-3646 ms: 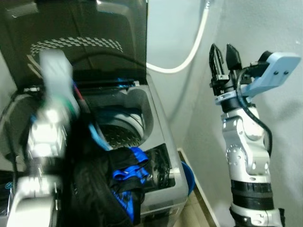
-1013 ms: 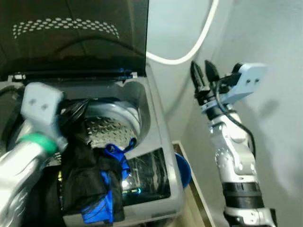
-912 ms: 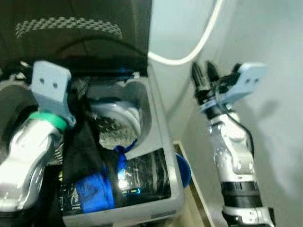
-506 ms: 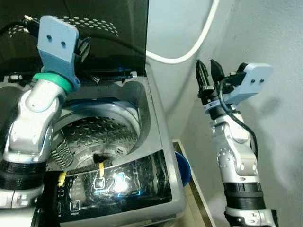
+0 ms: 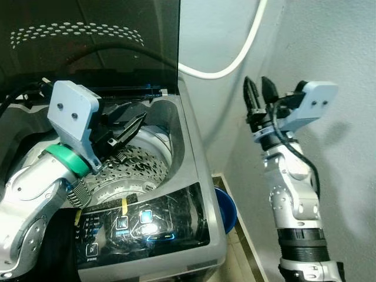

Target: Clothes washing

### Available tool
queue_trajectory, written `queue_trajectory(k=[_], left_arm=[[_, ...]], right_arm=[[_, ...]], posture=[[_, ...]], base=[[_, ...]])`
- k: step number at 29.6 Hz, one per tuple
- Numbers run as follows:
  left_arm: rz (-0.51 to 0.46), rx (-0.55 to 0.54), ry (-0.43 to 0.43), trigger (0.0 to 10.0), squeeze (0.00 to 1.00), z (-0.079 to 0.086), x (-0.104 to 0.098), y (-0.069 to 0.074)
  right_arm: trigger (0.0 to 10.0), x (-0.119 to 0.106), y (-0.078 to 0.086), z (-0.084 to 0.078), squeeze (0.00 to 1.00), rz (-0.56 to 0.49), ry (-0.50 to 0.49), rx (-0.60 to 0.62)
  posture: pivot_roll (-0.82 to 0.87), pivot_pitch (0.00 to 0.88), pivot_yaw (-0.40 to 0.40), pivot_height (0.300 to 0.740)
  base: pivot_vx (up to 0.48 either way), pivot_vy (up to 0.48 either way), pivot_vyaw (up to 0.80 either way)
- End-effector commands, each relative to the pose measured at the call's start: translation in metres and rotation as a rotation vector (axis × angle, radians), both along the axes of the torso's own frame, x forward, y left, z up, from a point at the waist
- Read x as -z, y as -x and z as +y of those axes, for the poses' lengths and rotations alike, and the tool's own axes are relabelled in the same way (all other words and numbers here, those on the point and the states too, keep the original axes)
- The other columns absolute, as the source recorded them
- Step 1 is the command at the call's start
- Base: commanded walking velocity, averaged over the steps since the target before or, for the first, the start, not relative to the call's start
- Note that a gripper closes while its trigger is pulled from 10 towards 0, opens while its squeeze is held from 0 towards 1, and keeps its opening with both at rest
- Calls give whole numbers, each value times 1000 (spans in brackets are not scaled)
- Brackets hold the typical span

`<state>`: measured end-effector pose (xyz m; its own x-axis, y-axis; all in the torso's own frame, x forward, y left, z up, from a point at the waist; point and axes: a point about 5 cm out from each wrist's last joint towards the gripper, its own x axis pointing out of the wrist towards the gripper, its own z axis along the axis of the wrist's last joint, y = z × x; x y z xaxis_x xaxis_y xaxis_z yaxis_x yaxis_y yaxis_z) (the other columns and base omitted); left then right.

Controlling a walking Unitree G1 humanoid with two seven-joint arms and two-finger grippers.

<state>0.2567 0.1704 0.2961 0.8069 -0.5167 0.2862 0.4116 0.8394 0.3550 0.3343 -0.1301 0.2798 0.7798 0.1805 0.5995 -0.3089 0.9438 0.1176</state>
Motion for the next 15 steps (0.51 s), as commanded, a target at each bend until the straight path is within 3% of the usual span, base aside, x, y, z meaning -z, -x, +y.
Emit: queue_trajectory(k=[1, 4, 7, 8, 10, 11, 14, 15], left_arm=[[-9, -5, -39, 10000, 0, -2, 2, 3], [-16, -24, -87, 10000, 0, -8, 10, -1], [18, -31, -14, 10000, 0, -11, 18, -10], [59, -46, 94, 10000, 0, -7, 23, -19], [59, -46, 94, 10000, 0, -7, 23, -19], [81, -77, 163, 10000, 0, -4, 28, -27], [-38, -128, 100, 10000, 0, -19, 20, -40], [-38, -128, 100, 10000, 0, -19, 20, -40]], right_arm=[[10000, -3, 0, 2, 0, -15, -8, -11], [10000, -3, -1, 4, 0, -13, -12, -21], [10000, -2, -2, 6, 0, -11, -14, -25], [10000, -1, -2, 6, 0, -9, -16, -24], [10000, -1, -2, 6, 0, -9, -16, -24], [10000, 0, -2, 6, 0, -6, -19, -22], [10000, 5, -1, 3, 0, 6, -23, -10], [10000, 5, -1, 3, 0, 6, -23, -10]], posture=[[75, 74, -7, 740], [81, 71, -10, 740], [76, 67, -4, 740], [62, 64, 0, 740], [62, 64, 0, 740], [58, 62, 1, 740], [39, 54, 7, 740], [39, 54, 7, 740]], base=[[0, 0, 0], [0, 0, 0], [0, 0, 0], [0, 0, 0], [0, 0, 0], [0, 0, 0], [0, 0, 0], [0, 0, 0]])
